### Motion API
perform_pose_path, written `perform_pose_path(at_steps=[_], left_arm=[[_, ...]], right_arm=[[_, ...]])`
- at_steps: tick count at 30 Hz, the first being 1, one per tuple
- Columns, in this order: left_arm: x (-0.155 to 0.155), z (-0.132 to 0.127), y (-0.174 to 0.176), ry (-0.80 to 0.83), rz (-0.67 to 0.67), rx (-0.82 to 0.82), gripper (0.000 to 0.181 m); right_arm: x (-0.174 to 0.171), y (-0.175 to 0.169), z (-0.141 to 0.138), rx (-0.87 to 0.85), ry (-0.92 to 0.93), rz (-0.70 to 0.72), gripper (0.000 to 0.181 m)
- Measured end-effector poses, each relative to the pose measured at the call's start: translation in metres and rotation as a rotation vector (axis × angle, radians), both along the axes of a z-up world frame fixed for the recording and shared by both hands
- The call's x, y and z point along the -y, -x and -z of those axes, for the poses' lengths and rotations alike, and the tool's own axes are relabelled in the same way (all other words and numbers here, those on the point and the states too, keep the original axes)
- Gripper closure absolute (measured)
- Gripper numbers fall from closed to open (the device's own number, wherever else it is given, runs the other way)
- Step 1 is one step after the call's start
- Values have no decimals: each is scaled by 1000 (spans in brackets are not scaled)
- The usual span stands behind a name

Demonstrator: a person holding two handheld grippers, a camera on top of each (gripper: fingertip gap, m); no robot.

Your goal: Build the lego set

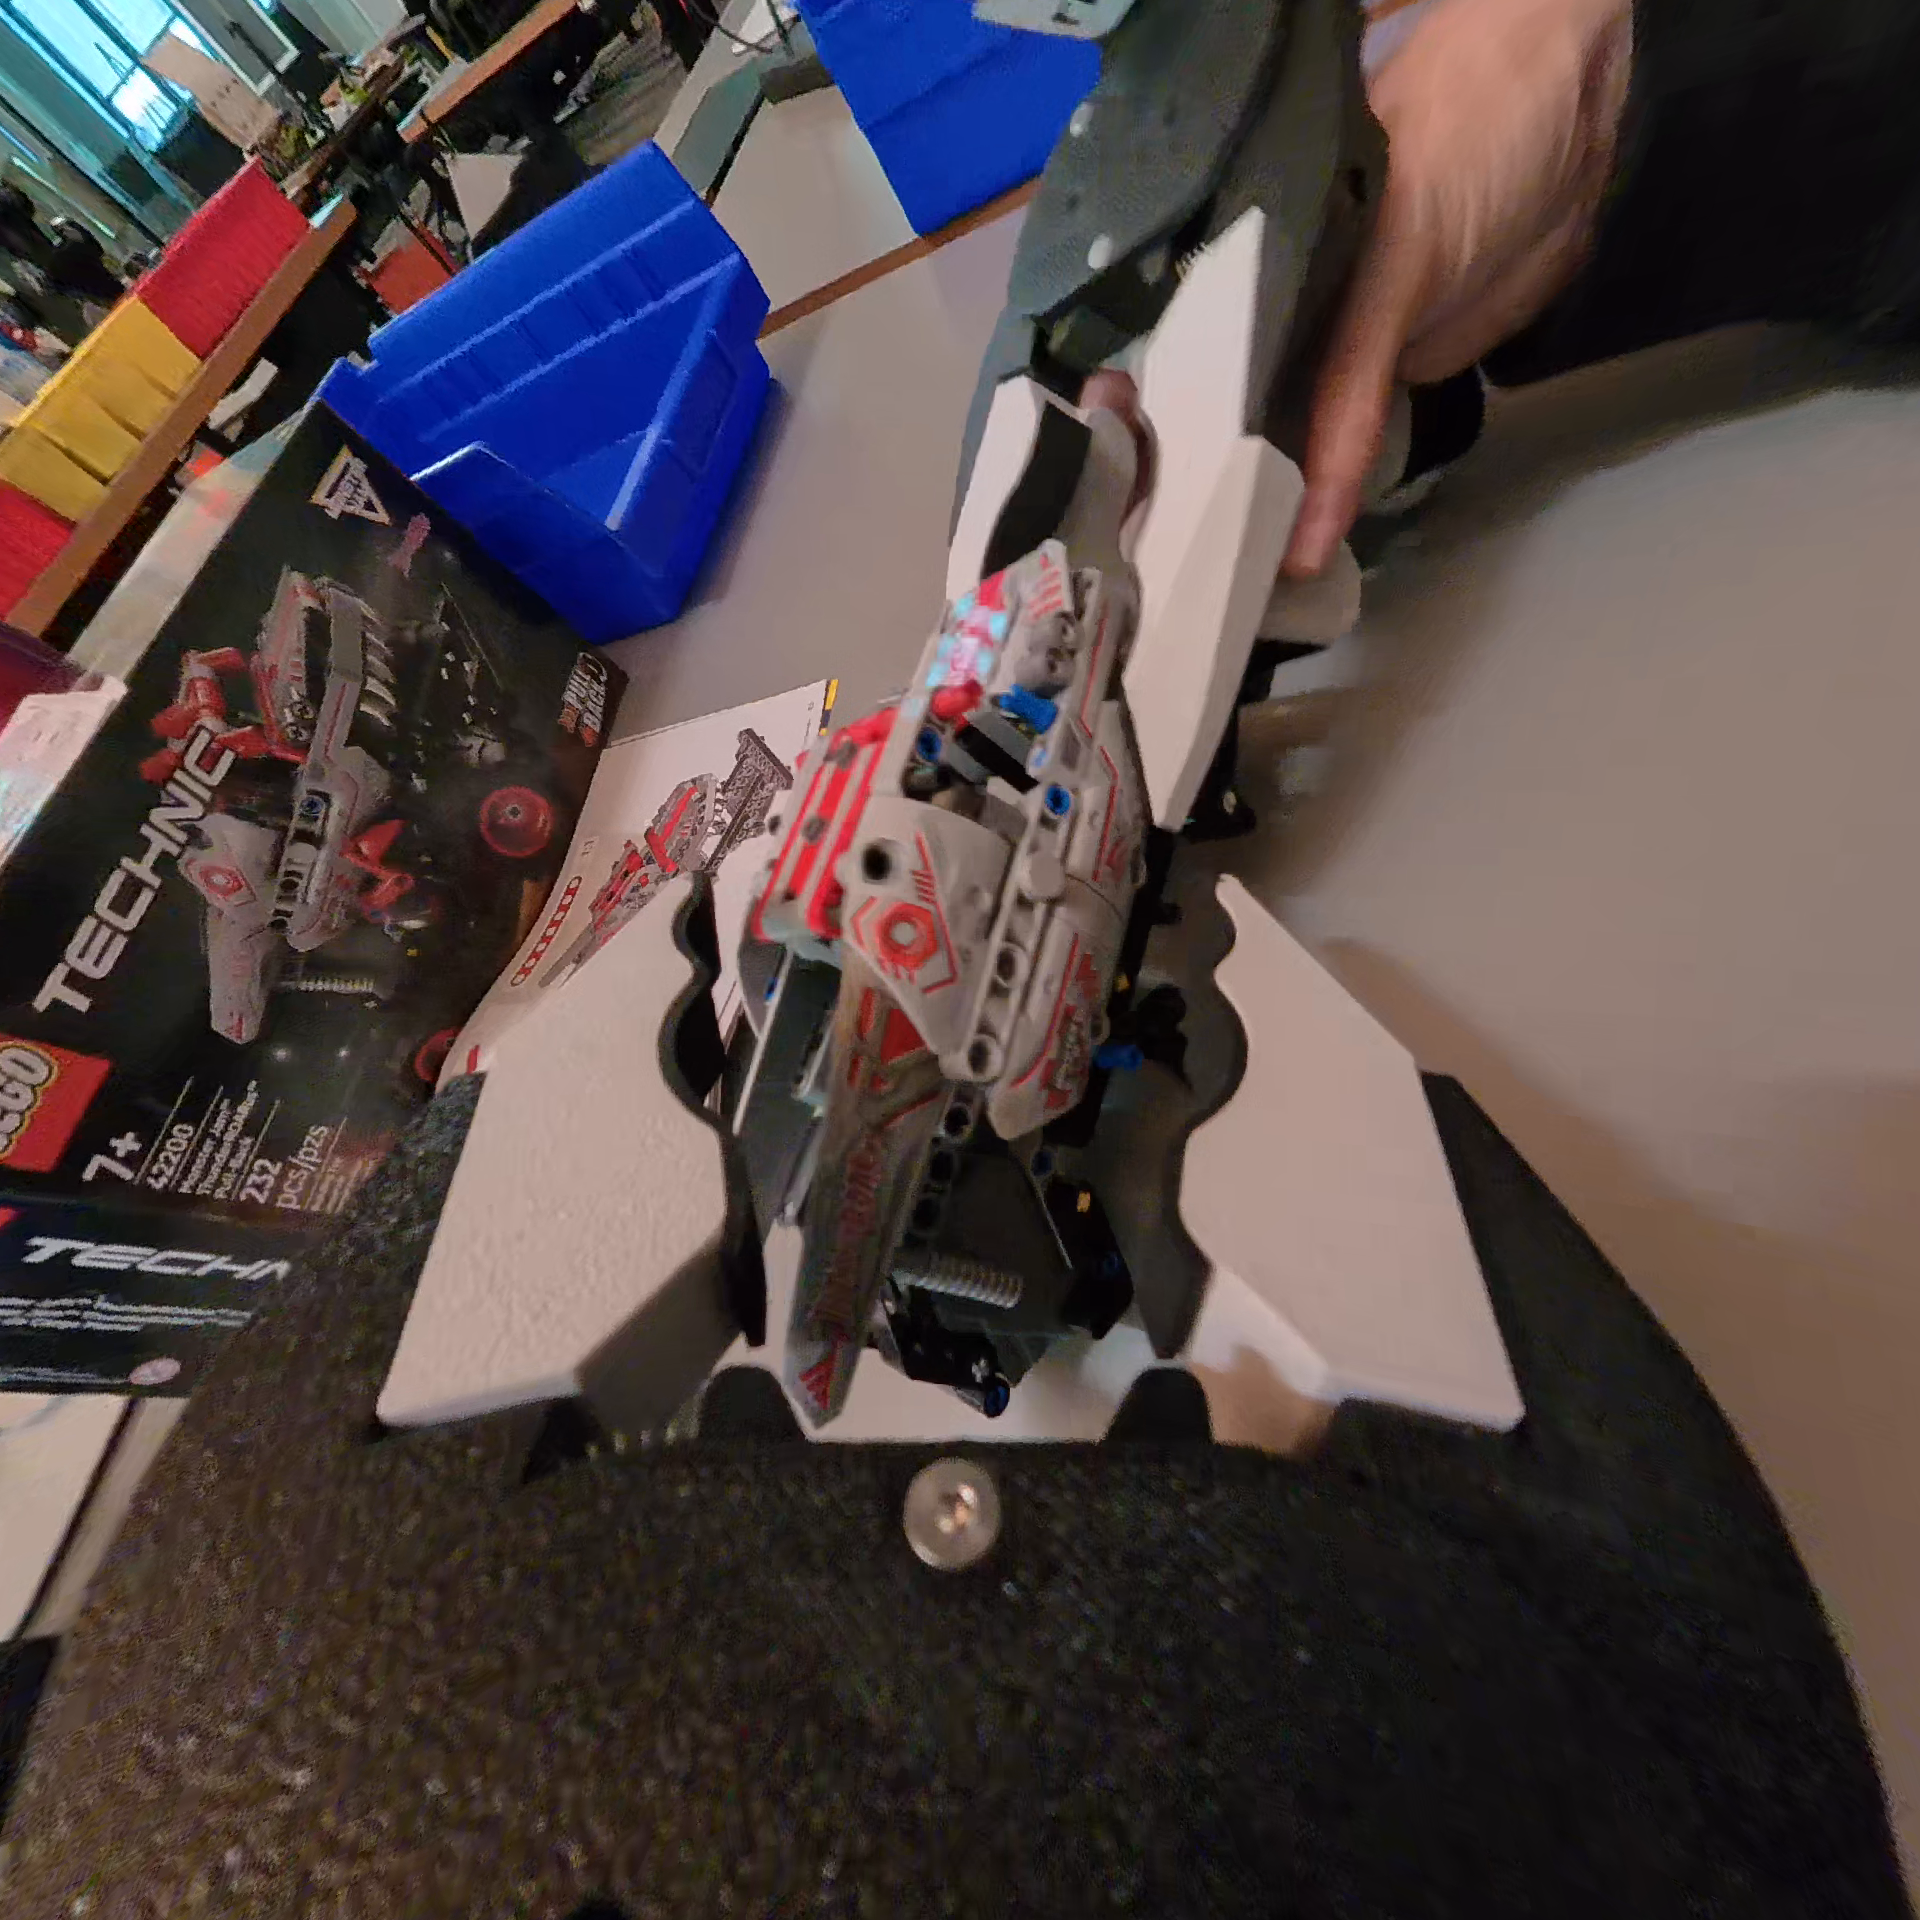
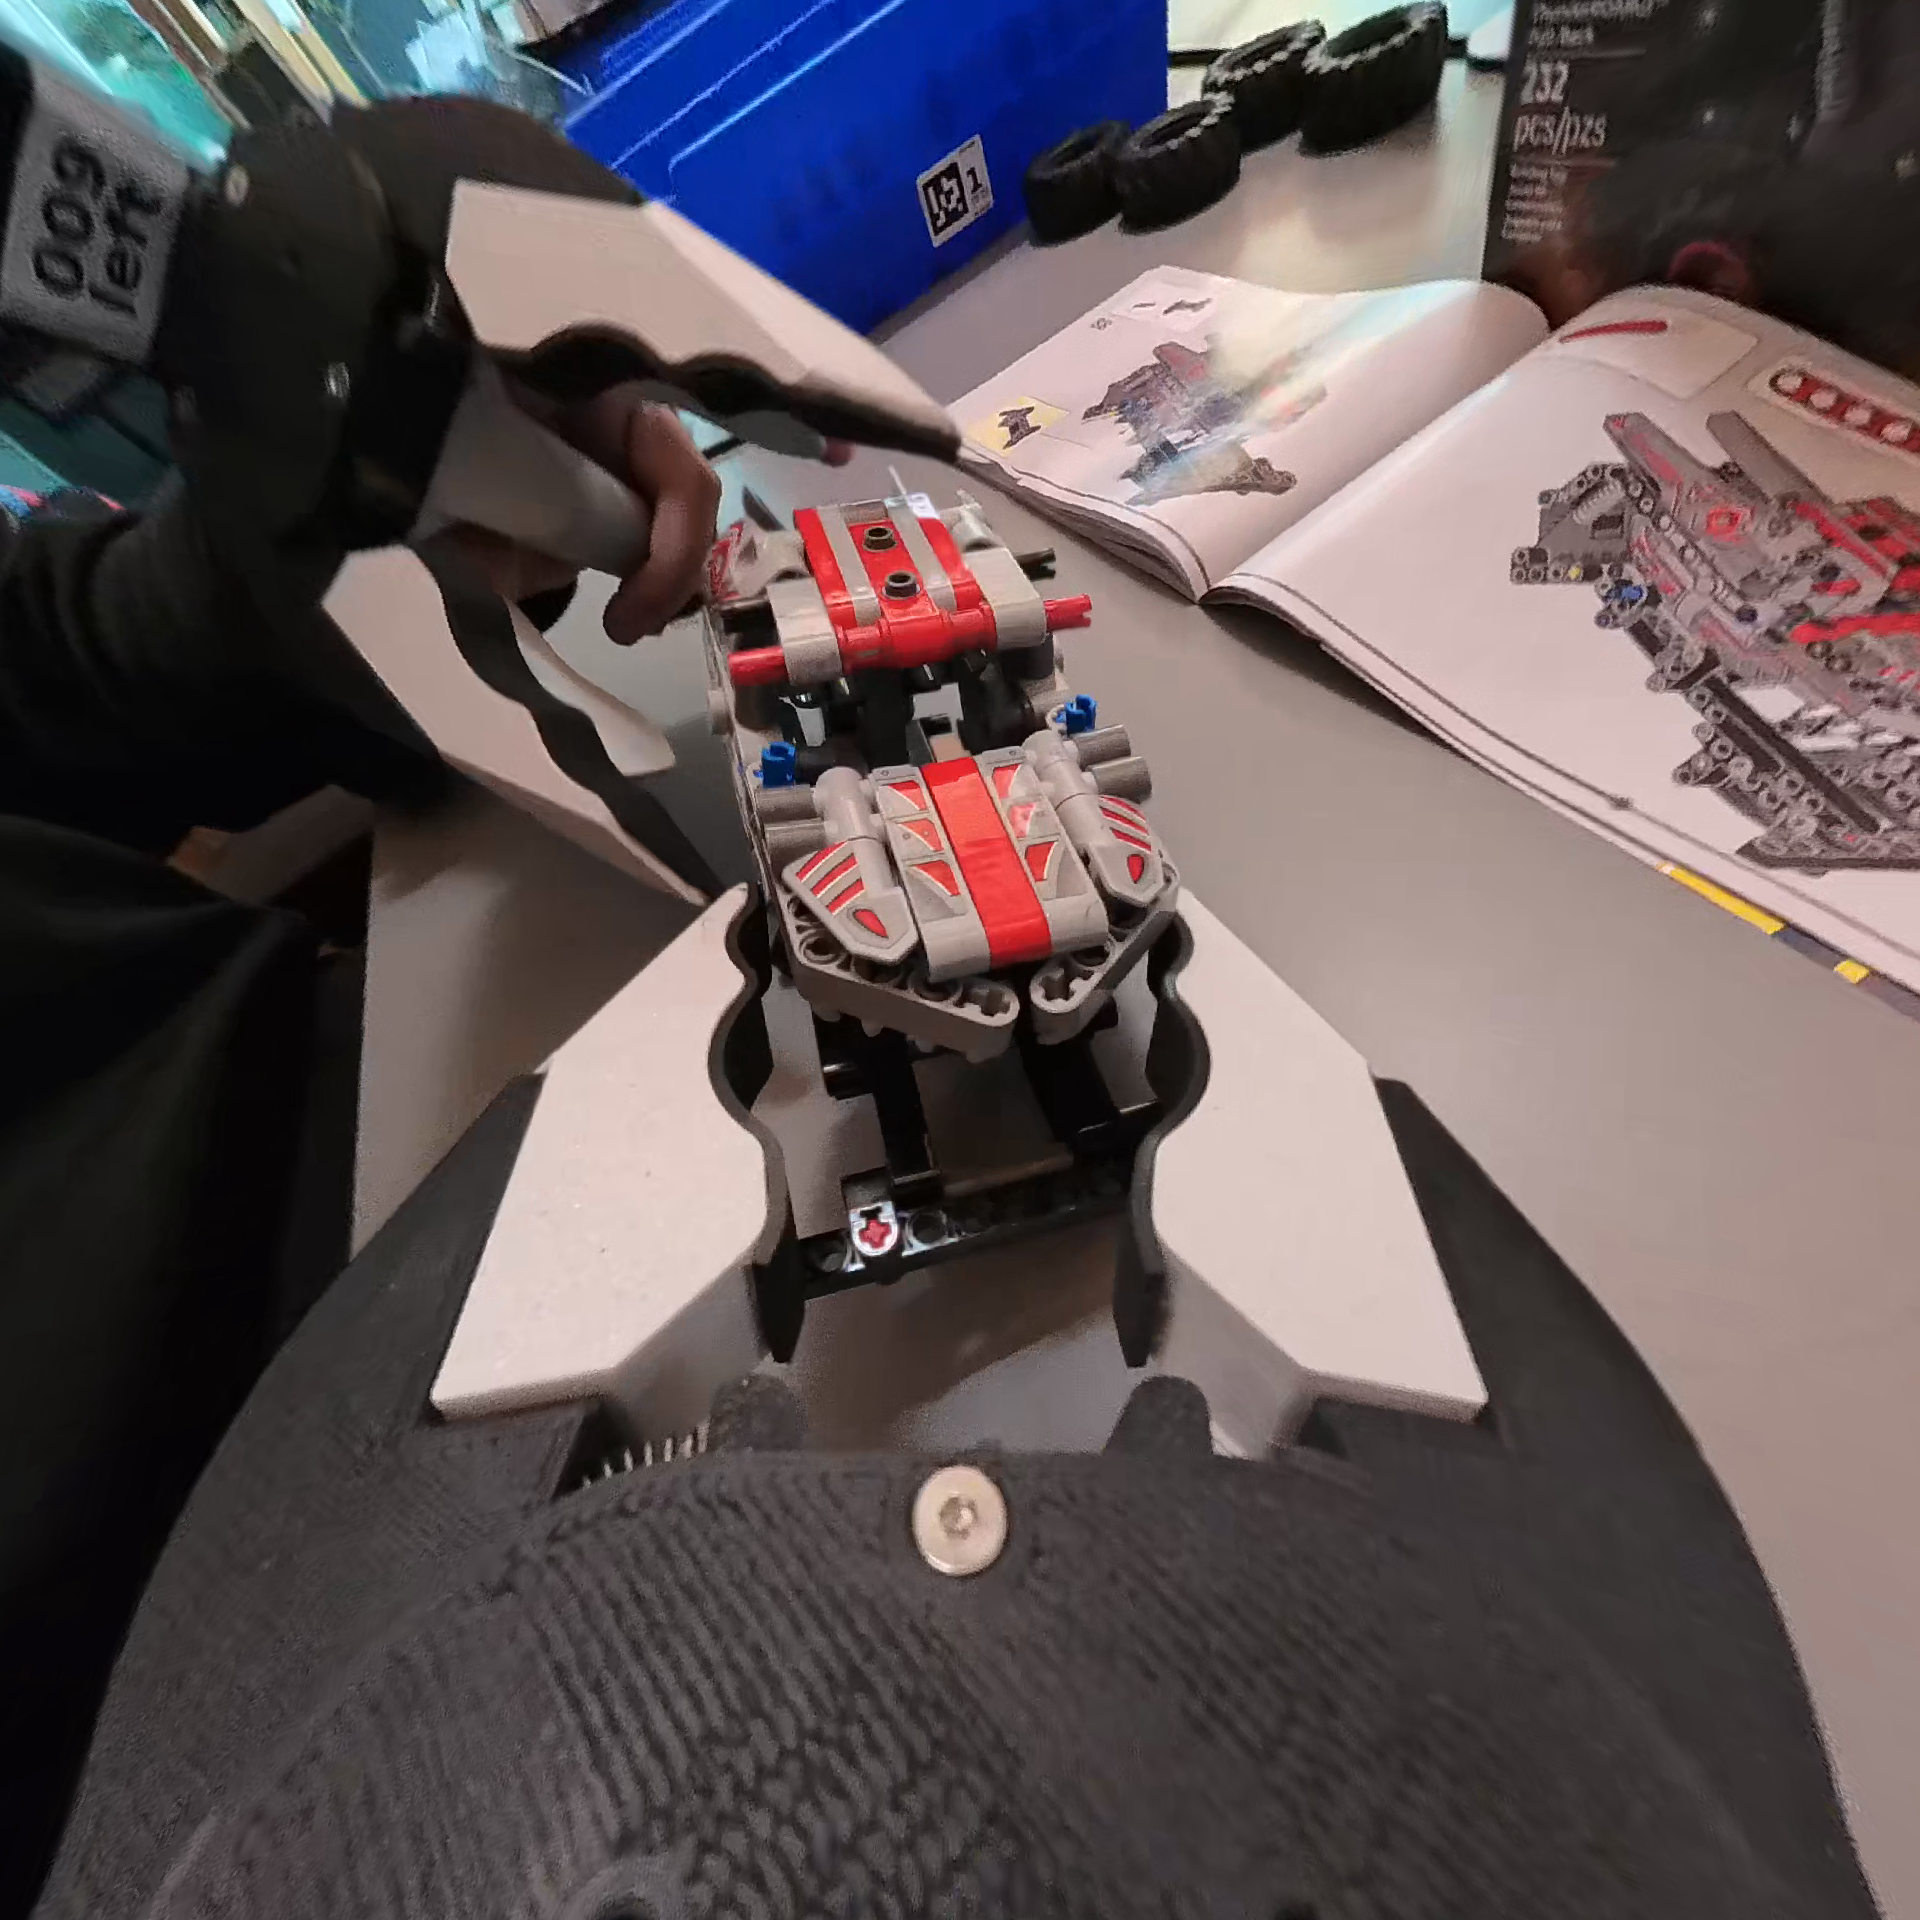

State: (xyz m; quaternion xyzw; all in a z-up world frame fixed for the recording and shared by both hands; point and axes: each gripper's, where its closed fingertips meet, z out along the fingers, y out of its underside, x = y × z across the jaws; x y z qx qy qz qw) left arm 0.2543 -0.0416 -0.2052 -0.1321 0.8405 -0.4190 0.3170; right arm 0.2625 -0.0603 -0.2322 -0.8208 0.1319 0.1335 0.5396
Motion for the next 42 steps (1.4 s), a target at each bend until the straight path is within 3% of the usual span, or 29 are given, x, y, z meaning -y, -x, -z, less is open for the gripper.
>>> perform_pose_path(at_steps=[3,7,16,20,28,37,42], left_arm=[[-2,-10,3,68,-13,-60,86],[-3,-2,9,-9,26,-147,80],[-1,24,20,-147,151,-263,97],[-3,26,21,-233,186,-200,104],[-3,23,38,-484,178,340,107],[-1,8,40,-720,85,909,108],[-3,-5,39,-726,43,1061,108]], right_arm=[[0,6,-3,122,-4,-8,109],[0,16,-2,303,22,-27,108],[-1,24,2,461,49,-64,109],[-3,23,-8,549,-15,-69,108],[-3,56,-19,1073,-94,-78,113],[-1,64,-15,1696,88,-27,114],[-3,64,-26,1918,142,7,114]])
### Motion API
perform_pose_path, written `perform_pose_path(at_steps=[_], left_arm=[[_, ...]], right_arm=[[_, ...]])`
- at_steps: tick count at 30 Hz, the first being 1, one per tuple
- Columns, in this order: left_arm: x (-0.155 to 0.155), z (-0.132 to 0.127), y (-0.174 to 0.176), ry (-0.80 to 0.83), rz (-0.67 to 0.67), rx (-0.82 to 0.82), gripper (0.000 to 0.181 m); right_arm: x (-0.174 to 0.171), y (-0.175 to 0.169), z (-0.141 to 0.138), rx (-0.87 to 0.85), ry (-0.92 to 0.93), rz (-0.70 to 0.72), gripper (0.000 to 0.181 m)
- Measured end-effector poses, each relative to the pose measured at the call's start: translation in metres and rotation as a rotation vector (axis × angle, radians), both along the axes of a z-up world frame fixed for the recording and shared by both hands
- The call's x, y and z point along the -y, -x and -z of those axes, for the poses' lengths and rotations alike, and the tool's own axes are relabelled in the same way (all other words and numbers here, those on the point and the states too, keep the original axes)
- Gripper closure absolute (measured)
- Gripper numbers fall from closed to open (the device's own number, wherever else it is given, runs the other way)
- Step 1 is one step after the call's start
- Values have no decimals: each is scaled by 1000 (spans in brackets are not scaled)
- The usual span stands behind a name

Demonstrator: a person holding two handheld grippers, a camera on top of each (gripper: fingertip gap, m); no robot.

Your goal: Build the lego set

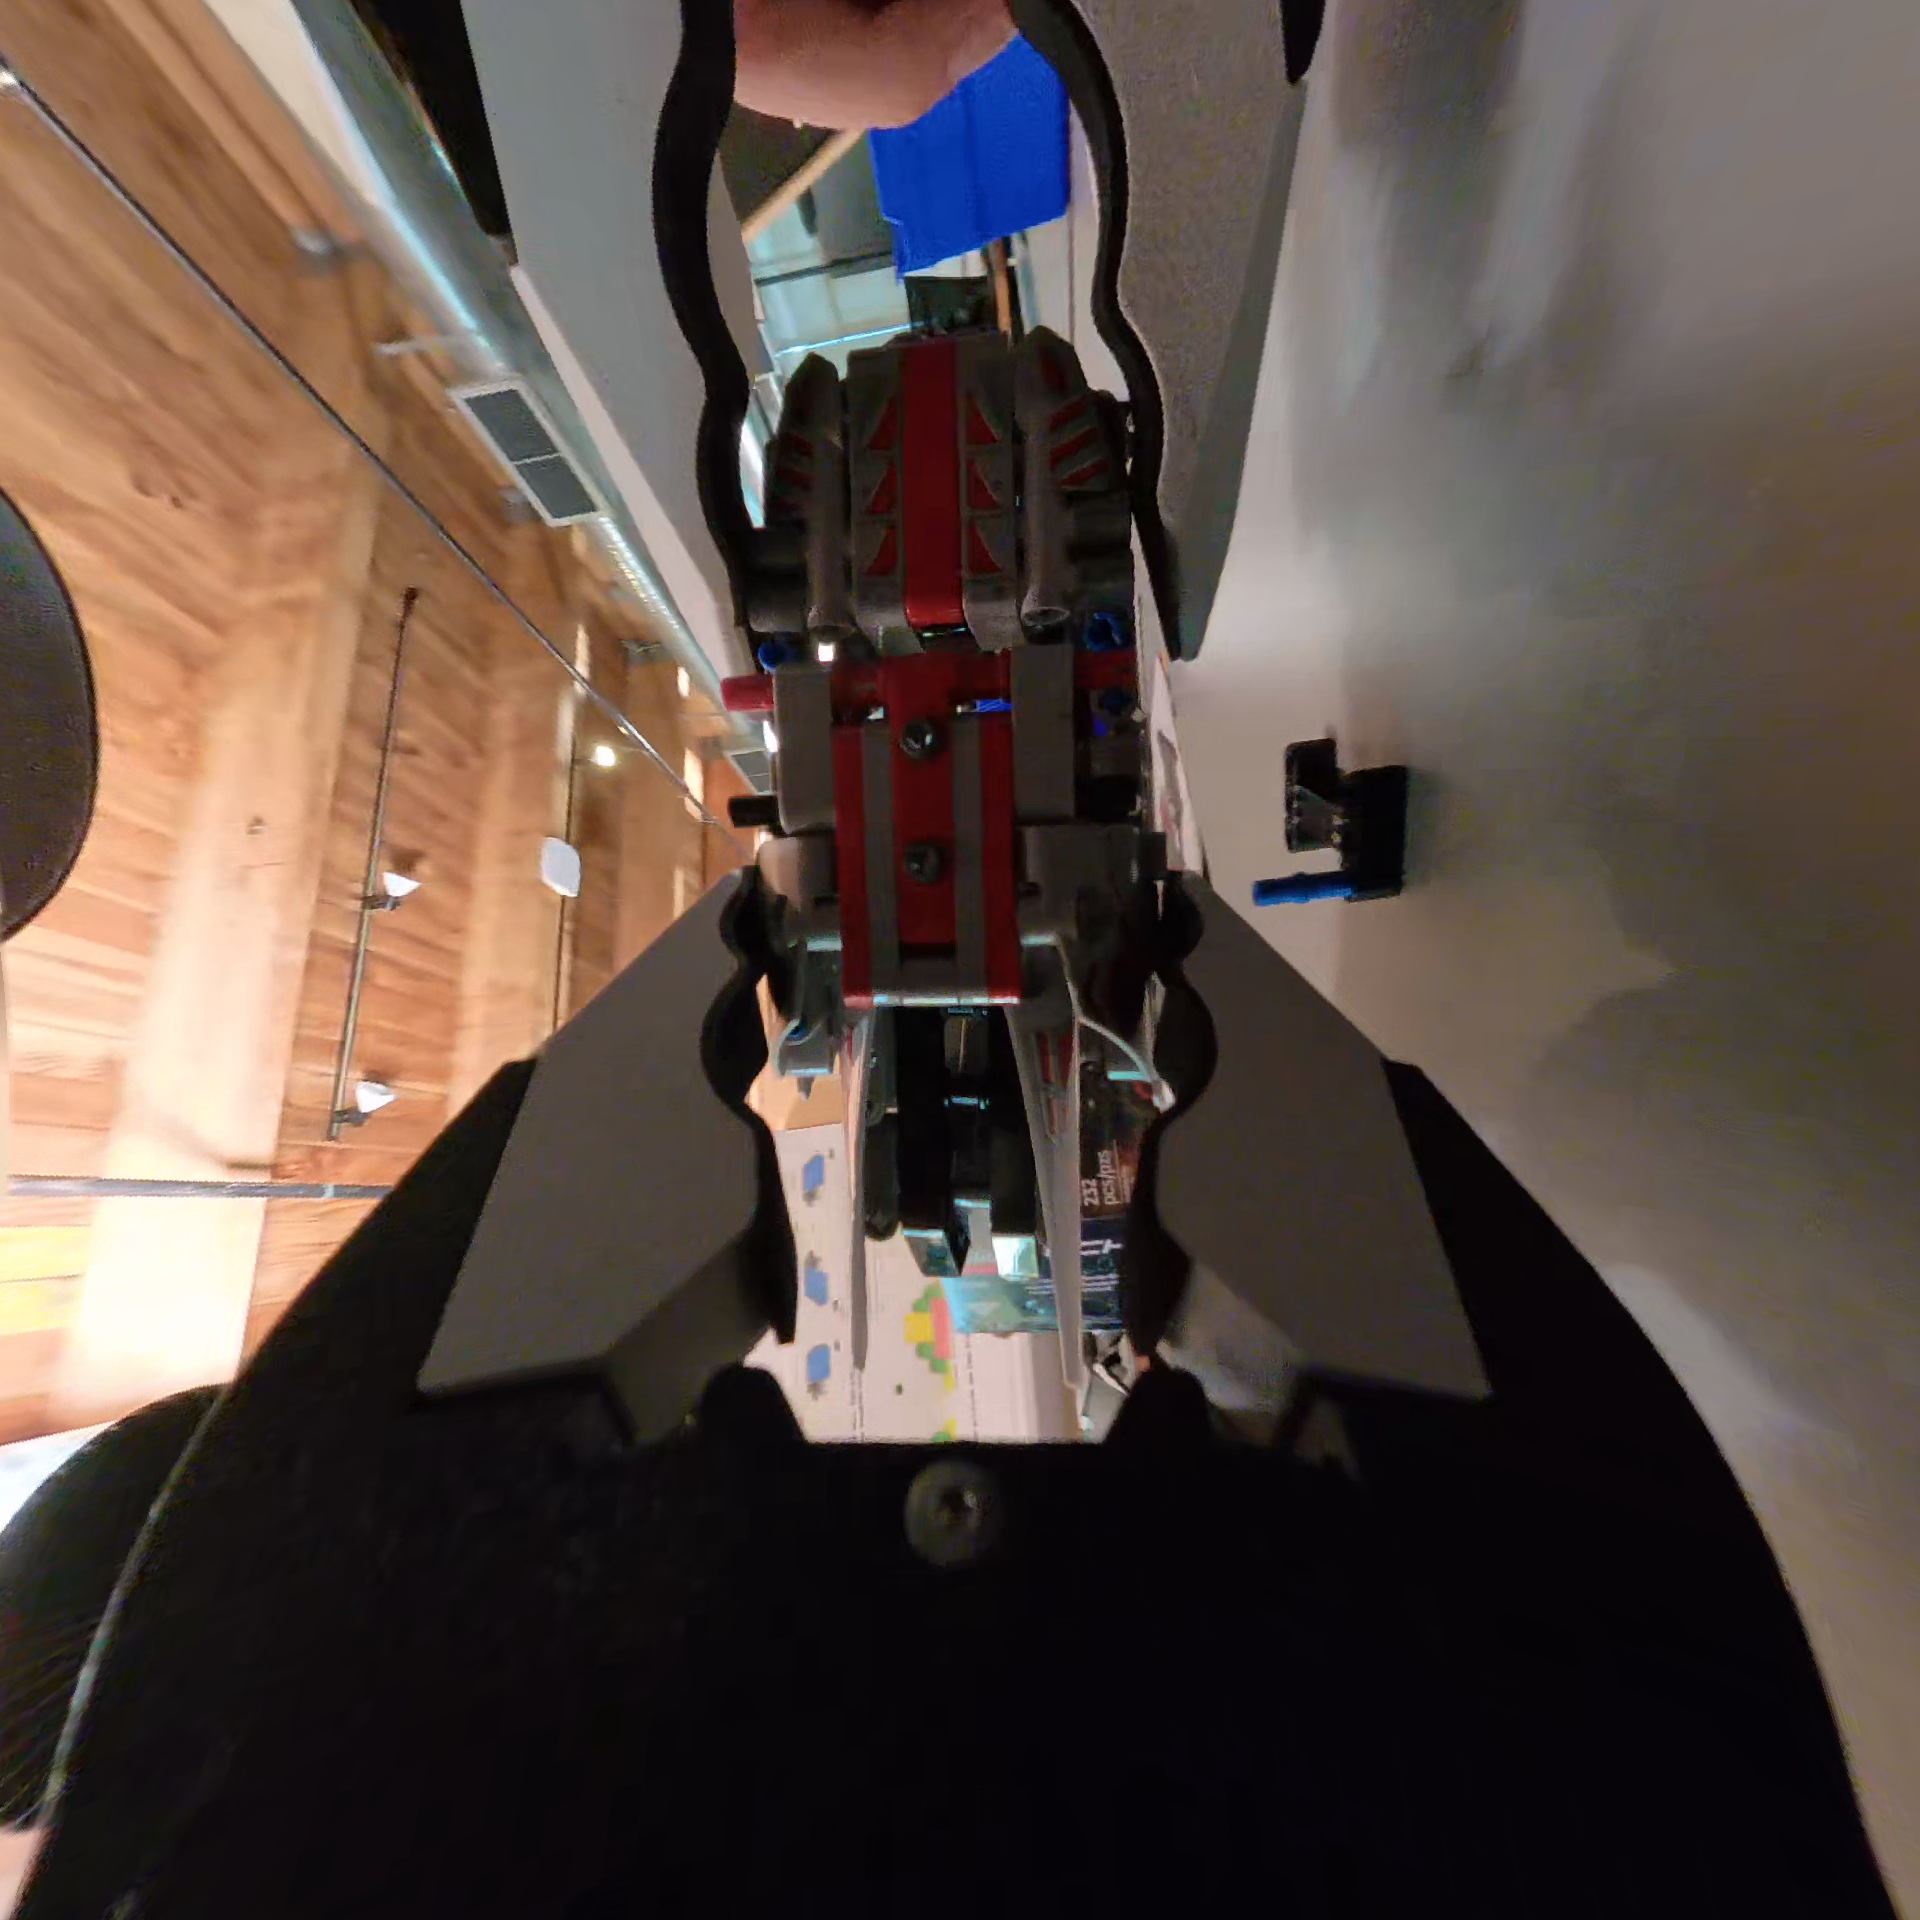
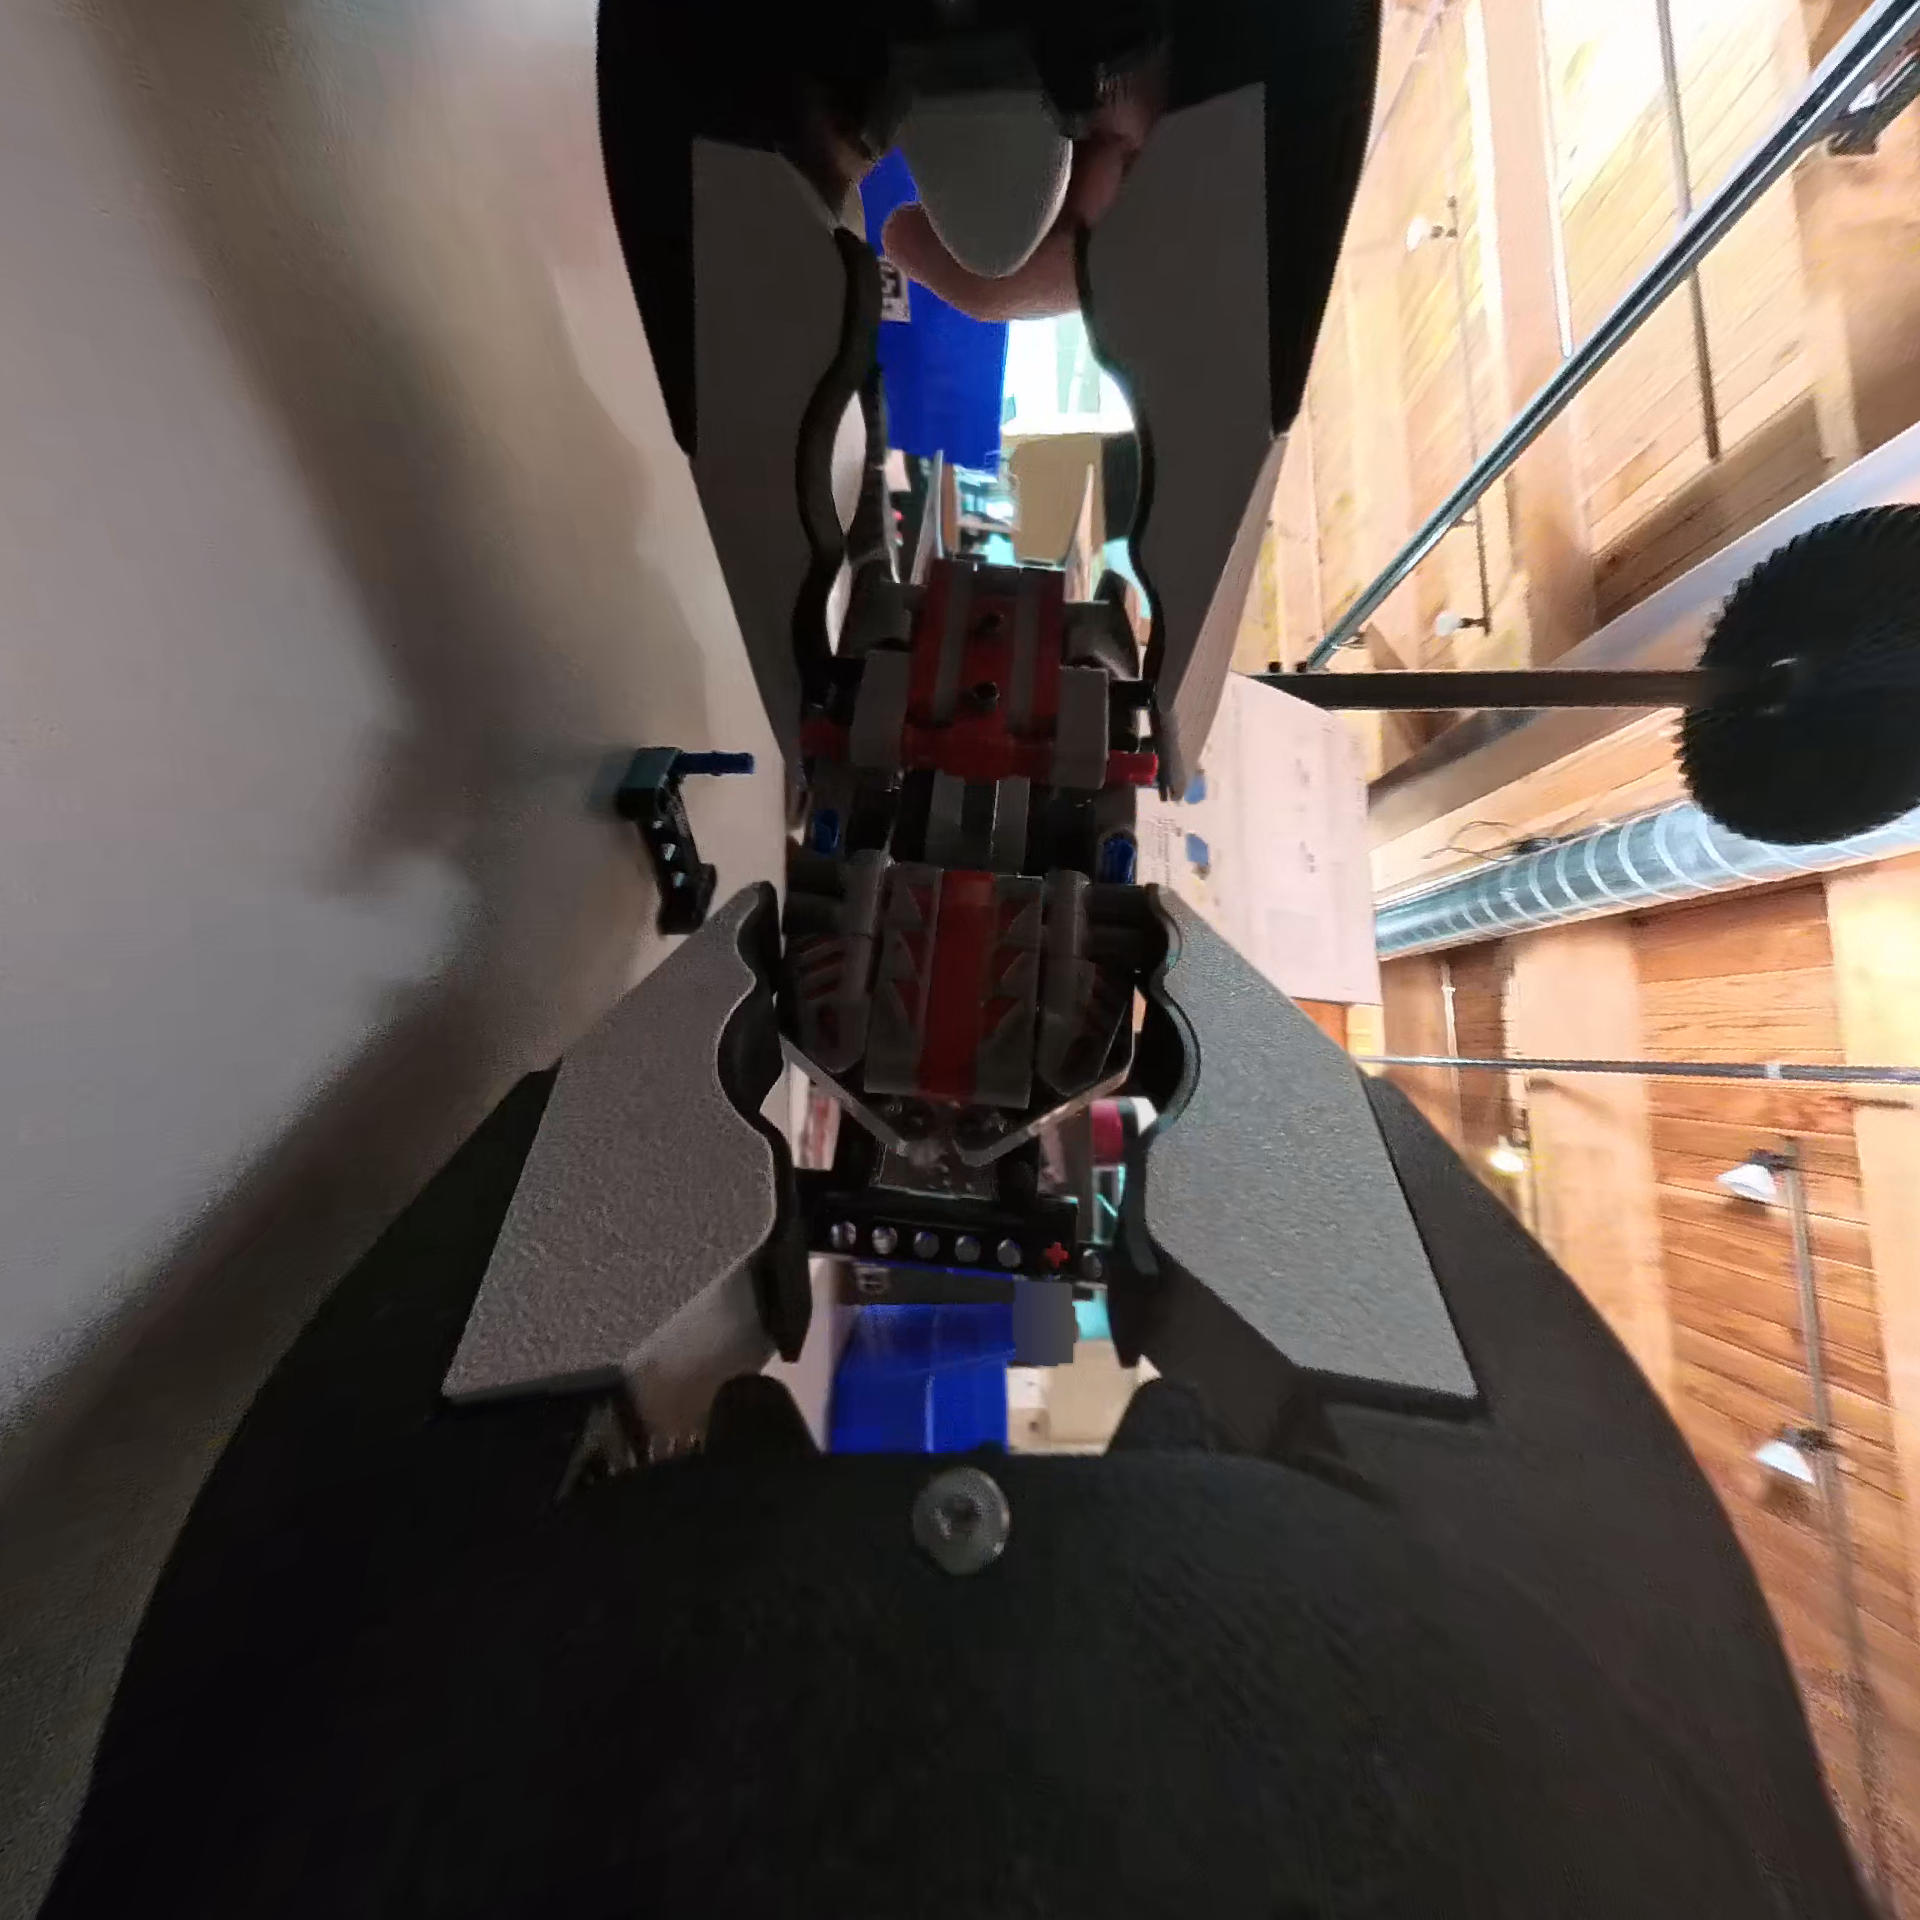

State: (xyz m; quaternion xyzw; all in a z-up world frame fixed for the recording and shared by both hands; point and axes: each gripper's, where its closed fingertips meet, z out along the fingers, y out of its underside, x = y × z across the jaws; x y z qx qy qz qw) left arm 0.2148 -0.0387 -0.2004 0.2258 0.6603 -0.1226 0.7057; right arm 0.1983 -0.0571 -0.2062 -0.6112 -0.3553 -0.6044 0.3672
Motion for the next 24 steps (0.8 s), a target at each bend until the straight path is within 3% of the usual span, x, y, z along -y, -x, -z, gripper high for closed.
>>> perform_pose_path(at_steps=[6,16,24], left_arm=[[-3,3,-5,13,5,-77,108],[-3,13,-8,2,28,-227,108],[-1,12,-10,50,61,-417,109]], right_arm=[[-2,-4,-3,-16,-40,10,108],[-1,-12,4,-294,-83,-12,99],[0,-17,12,-472,-36,-46,105]])
